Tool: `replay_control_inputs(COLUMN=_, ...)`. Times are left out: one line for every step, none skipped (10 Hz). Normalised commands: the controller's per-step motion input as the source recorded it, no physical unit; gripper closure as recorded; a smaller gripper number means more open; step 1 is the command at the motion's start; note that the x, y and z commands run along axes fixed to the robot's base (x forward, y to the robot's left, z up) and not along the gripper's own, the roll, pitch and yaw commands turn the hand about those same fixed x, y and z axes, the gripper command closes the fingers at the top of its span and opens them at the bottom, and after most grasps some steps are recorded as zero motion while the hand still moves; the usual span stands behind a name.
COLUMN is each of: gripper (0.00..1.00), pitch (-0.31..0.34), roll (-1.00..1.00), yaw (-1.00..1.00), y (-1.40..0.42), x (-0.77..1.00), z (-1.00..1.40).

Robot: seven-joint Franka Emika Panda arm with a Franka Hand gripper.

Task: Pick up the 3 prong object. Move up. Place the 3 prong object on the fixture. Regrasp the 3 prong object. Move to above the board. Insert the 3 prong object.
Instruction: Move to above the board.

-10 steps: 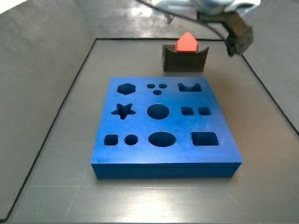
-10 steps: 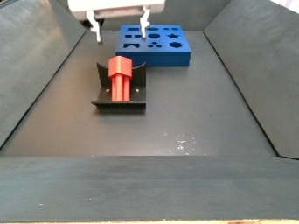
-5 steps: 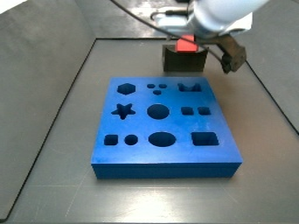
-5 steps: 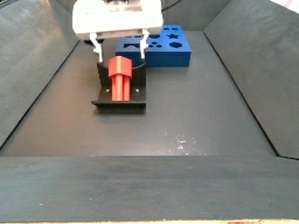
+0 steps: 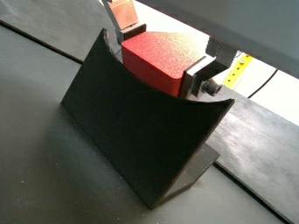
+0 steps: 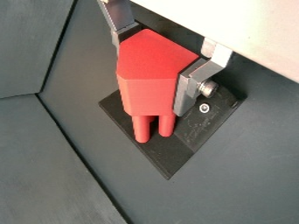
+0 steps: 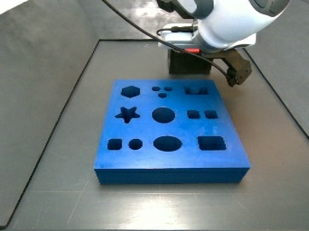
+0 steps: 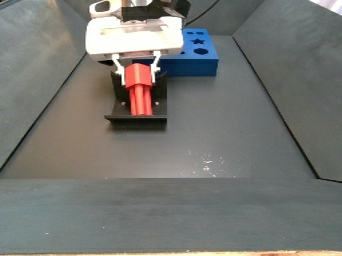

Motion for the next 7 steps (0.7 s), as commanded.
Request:
replay_control_inputs(gripper=1.00, pitch=-0.161, roll=0.05, yaw=0.17, y=-0.45, x=-0.14, z=1.00)
replay_control_inputs(gripper=1.00, pitch=-0.159, roll=0.05, yaw=0.17, y=-0.45, x=-0.14, z=1.00)
replay_control_inputs(gripper=1.00, pitch=-0.168, roll=0.06, yaw=0.12, y=-0.41, x=-0.14, z=1.00)
replay_control_inputs(gripper=1.00, pitch=-0.171, roll=0.02, yaw=0.07, y=-0.39, x=-0.14, z=1.00)
replay_control_inputs(gripper=1.00, pitch=-0.159, roll=0.00, yaw=0.02, y=-0.36, x=-0.14, z=1.00)
replay_control_inputs(gripper=1.00, pitch=-0.146, roll=0.00, yaw=-0.01, y=-0.34, x=-0.14, z=1.00)
replay_control_inputs(gripper=1.00, pitch=-0.122, roll=0.00, yaw=-0.03, y=-0.32, x=-0.14, z=1.00)
